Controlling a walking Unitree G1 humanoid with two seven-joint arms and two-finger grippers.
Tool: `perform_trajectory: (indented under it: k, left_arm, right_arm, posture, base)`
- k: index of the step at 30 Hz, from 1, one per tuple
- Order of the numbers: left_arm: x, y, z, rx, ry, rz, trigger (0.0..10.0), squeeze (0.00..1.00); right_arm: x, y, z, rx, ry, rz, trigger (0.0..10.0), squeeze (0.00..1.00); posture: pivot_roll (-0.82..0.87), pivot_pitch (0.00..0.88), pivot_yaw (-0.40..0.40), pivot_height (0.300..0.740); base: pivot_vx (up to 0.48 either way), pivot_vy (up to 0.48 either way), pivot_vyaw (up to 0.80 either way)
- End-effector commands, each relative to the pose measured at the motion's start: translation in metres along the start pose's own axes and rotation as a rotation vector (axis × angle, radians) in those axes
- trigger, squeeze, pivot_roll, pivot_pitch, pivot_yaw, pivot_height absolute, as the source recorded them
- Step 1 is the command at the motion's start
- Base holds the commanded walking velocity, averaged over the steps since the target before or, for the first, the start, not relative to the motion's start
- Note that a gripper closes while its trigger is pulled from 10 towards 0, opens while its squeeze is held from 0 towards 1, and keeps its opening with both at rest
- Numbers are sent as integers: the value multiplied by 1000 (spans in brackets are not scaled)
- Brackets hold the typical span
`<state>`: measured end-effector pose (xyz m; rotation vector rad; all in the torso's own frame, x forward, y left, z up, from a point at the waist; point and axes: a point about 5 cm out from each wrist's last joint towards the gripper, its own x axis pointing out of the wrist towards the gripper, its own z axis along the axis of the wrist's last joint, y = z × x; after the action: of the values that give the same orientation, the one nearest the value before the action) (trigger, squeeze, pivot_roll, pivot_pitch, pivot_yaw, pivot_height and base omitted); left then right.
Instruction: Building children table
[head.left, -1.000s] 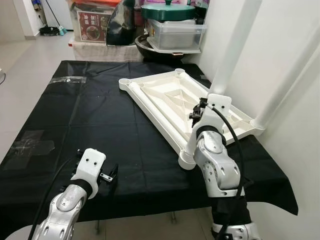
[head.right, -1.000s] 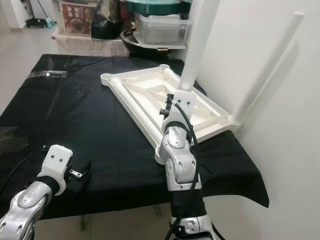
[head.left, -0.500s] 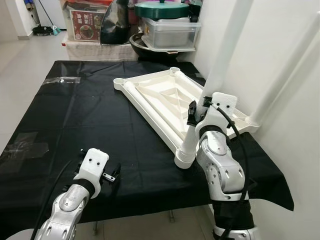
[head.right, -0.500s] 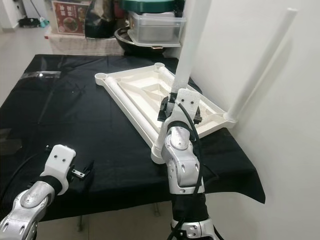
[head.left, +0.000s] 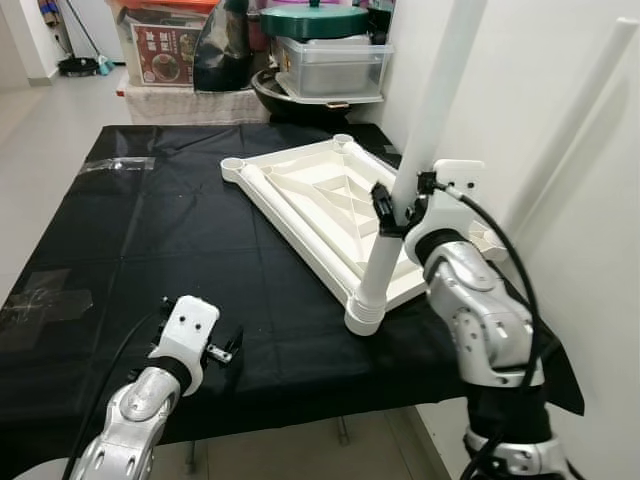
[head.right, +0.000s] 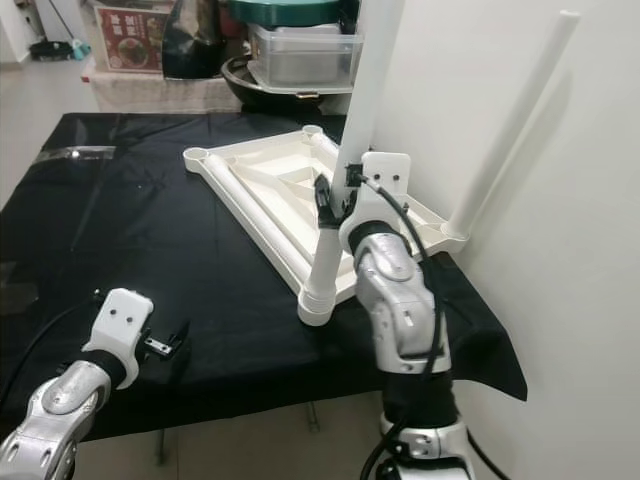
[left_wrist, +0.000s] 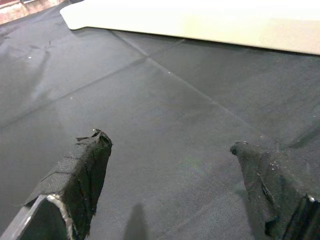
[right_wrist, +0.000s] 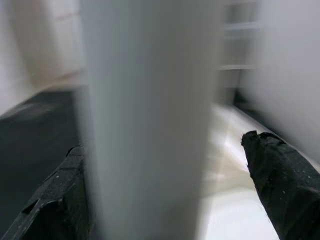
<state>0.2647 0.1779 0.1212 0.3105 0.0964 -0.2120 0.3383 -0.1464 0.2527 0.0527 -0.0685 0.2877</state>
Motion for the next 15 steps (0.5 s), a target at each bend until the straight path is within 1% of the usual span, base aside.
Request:
perform_trajectory:
  k: [1,2,3,4,6,7,11,12,13,14,15]
  left_arm:
    - [1,-1,-3,6,11,-10,10000,0]
    - [2,0,-3,7,11,-11,10000,0]
    - [2,0,-3,7,11,-11,10000,0]
    - [2,0,-4,9,11,-11,10000,0]
    - [4,0,-4,9,12,-11,10000,0]
    - [4,0,-4,9,12,-11,10000,0]
    - [4,0,-4,9,13,-11,10000,0]
    - [4,0,-4,10,14,-12,10000,0]
    - [4,0,-4,10,14,-12,10000,0]
    - [4,0,-5,12,16,-13,10000,0]
    - [4,0,-5,12,16,-13,10000,0]
  right_arm:
    - [1,1,1,33,2,81,10000,0]
    - [2,-5,1,10,19,163,10000,0]
    - [2,-5,1,10,19,163,10000,0]
    - [5,-12,-2,-29,39,217,10000,0]
    - [10,-24,-10,-59,85,290,10000,0]
    - [15,-28,-14,-66,105,300,10000,0]
    - [21,-32,-19,-66,135,324,10000,0]
    - [26,-35,-24,-72,163,328,9882,0]
    - [26,-35,-24,-72,163,328,9882,0]
    - [30,-38,-29,-72,186,324,5961,0]
    - [30,-38,-29,-72,186,324,5961,0]
  posture:
    - [80,0,-80,740]
    - [78,0,-81,740]
    - [78,0,-81,740]
    - [79,0,-84,740]
    - [80,0,-86,740]
    - [85,0,-87,740]
    - [90,0,-83,740]
    - [98,0,-88,740]
    - [98,0,-88,740]
    - [106,0,-93,740]
    - [106,0,-93,740]
  base:
    - [0,0,0]
    - [0,0,0]
    - [0,0,0]
    - [0,0,0]
    - [0,0,0]
    - [0,0,0]
    - [0,0,0]
    - [0,0,0]
    - [0,0,0]
    - [0,0,0]
    - [0,0,0]
